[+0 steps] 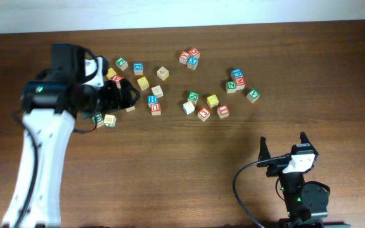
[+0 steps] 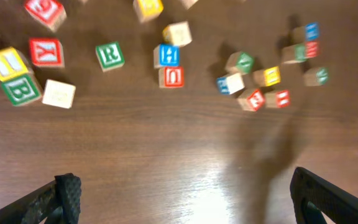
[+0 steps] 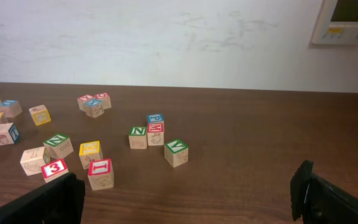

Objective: Spell out RSS
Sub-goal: 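Lower the left gripper around the green R block and close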

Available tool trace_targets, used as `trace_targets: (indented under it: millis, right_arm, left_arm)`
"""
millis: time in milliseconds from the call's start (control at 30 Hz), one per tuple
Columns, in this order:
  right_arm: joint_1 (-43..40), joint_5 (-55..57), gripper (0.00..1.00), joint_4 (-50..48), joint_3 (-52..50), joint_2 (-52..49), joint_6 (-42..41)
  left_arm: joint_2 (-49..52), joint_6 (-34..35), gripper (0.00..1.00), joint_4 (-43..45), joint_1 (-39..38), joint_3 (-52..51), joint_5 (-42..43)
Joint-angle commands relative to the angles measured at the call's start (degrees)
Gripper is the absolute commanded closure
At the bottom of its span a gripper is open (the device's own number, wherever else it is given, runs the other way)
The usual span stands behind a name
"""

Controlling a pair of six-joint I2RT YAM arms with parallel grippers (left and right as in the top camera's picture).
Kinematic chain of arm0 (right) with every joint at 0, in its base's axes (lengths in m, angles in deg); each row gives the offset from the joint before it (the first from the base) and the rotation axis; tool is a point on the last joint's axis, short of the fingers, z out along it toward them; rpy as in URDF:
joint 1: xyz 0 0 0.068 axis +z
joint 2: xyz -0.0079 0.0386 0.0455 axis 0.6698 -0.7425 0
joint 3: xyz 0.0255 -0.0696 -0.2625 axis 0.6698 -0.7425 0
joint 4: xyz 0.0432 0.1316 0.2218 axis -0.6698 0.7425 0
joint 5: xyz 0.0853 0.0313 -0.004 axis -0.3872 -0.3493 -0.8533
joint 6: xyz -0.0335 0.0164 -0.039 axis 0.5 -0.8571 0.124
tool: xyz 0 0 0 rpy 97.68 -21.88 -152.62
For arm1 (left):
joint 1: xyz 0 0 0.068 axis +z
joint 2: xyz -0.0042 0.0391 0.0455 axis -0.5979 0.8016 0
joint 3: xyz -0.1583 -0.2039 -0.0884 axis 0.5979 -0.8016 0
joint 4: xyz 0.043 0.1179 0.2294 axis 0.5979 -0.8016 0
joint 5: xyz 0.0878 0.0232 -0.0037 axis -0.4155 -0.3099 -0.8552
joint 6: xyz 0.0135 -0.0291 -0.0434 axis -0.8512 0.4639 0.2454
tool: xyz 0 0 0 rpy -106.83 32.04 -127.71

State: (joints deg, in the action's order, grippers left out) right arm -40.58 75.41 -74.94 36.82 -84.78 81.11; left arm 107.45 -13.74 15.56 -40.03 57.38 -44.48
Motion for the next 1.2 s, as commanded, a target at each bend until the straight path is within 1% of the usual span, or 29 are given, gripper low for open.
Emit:
trace_targets:
  millis: [0, 67, 233, 333, 467, 567, 633, 700, 733, 767, 900, 1033, 1067, 1100, 1167]
  right_arm:
    - [-0.4, 0.7, 0.02, 0.3, -0.3, 0.4, -0.7]
    - [-0.4, 0.7, 0.02, 0.3, -0.3, 0.4, -0.7]
    - [-0.4, 0.7, 0.02, 0.3, -0.3, 0.4, -0.7]
    - [-0.4, 0.7, 0.02, 0.3, -0.3, 0.4, -0.7]
    - [-0.4, 0.7, 0.02, 0.3, -0.3, 0.4, -0.7]
    - [-0.4, 0.7, 0.02, 0.3, -0.3, 0.4, -0.7]
    - [-0.4, 0.7, 0.02, 0.3, -0.3, 0.4, -0.7]
    - [-0.4, 0.7, 0.02, 0.3, -0.3, 0.4, -0.7]
    - [-0.4, 0.7, 0.02, 0.3, -0.3, 0.4, -0.7]
    - [-0.4, 0.7, 0.02, 0.3, -0.3, 0.4, -0.7]
    - [-0.4, 0.7, 0.02, 0.3, -0.3, 0.4, -0.7]
    - [-0.4, 0.7, 0.02, 0.3, -0.3, 0.4, -0.7]
    - [-0.4, 0.7, 0.02, 0.3, -0.3, 0.4, -0.7]
    - [-0.4, 0.7, 0.02, 0.3, -0.3, 0.4, -0.7]
    - [-0.4, 0.7, 0.02, 0.3, -0.3, 0.4, -0.7]
  left_arm:
    - [6.3, 2.2, 0.01, 1.1, -2.3, 0.3, -5.8]
    - [9.9, 2.3, 0.01, 3.7, -3.2, 0.3, -10.1]
    - [15.6, 2.3, 0.01, 8.2, -3.3, 0.3, -9.9]
    - [19.8, 2.3, 0.01, 9.8, -3.3, 0.3, -12.3]
    - [23.9, 2.3, 0.0, 11.7, -3.3, 0.3, -12.5]
    - [26.9, 2.4, 0.06, 13.9, -3.5, 0.3, -12.7]
    - [29.4, 2.8, 0.07, 15.3, -4.2, 0.3, -13.3]
    - [31.1, 6.6, 0.07, 15.3, -4.9, 0.3, -19.1]
    - [32.2, 8.6, 0.06, 15.5, -5.6, 0.3, -23.6]
    - [33.3, 8.8, 0.04, 16.2, -6.5, 0.3, -25.3]
    - [34.1, 8.8, 0.05, 17.4, -6.8, 0.2, -25.2]
    - [34.1, 8.8, 0.16, 19.3, -6.7, 0.3, -25.2]
    - [34.0, 8.8, 0.17, 19.8, -6.6, 0.3, -25.0]
    - [34.1, 8.8, 0.24, 20.2, -6.6, 0.3, -25.0]
    - [34.1, 8.7, 0.33, 20.6, -6.6, 0.2, -24.0]
